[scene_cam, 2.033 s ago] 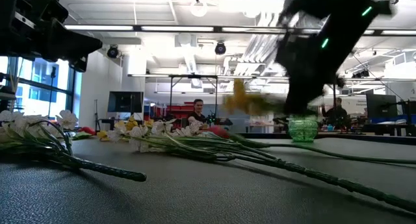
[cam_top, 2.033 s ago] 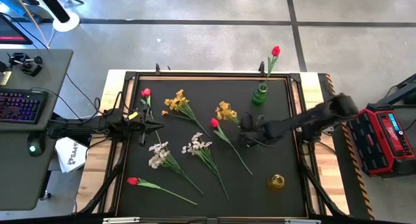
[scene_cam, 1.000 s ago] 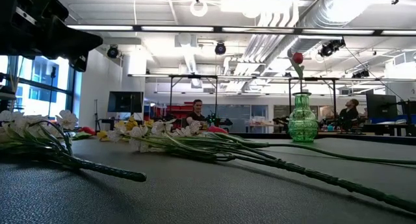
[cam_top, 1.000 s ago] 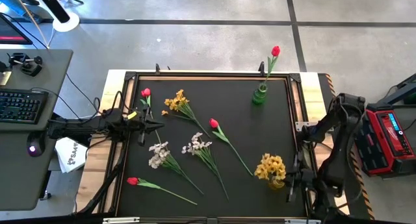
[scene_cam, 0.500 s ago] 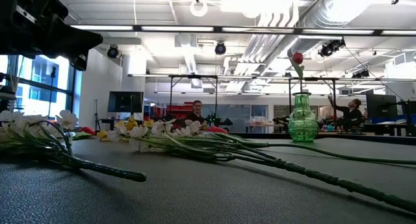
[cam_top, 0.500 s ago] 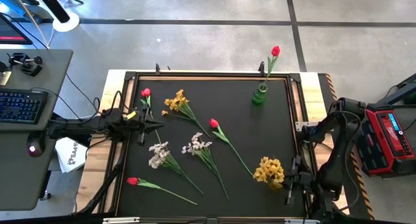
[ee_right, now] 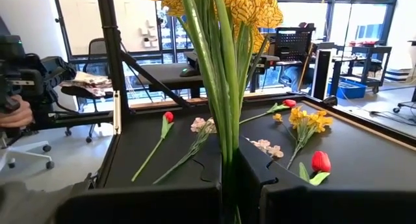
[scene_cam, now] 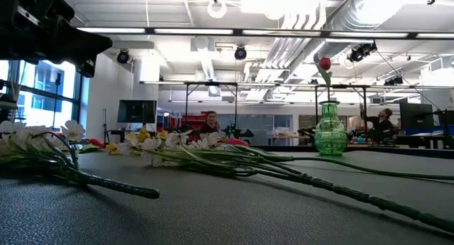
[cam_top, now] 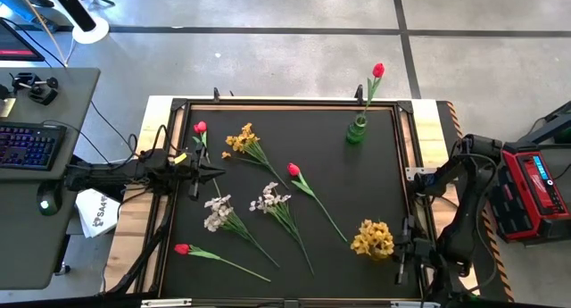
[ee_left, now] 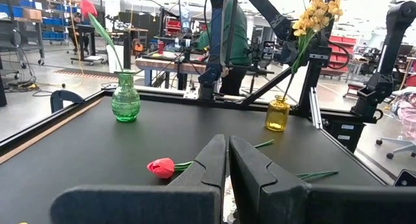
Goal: Sort flowers into vase by color
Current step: Put the right yellow flowers into the yellow vase
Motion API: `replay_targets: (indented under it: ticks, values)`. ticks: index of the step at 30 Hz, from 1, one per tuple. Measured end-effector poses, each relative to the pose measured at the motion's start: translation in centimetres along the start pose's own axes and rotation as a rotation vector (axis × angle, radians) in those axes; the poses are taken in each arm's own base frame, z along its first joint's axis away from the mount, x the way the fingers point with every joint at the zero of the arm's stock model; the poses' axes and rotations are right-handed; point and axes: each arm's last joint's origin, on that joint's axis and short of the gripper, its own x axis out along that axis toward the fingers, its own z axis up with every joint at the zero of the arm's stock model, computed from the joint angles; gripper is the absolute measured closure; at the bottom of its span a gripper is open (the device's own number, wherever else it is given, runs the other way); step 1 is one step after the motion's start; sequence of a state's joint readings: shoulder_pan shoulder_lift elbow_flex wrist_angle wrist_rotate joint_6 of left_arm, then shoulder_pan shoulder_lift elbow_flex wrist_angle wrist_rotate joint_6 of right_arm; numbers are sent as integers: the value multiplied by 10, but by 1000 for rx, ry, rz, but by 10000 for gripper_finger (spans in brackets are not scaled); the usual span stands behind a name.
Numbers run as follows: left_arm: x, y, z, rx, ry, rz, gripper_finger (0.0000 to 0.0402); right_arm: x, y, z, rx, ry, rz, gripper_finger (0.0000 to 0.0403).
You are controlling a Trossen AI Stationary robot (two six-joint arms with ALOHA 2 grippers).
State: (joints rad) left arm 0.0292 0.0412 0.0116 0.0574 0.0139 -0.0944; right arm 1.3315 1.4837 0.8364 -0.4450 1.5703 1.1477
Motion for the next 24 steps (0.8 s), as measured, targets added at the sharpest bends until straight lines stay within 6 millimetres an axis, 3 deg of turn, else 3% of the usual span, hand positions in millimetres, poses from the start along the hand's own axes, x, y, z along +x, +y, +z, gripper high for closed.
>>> replay_targets:
  ticks: [24]
  values:
    - [0, 0, 0, 0, 1, 0, 395, -3, -13, -5, 146, 36, 16, 401]
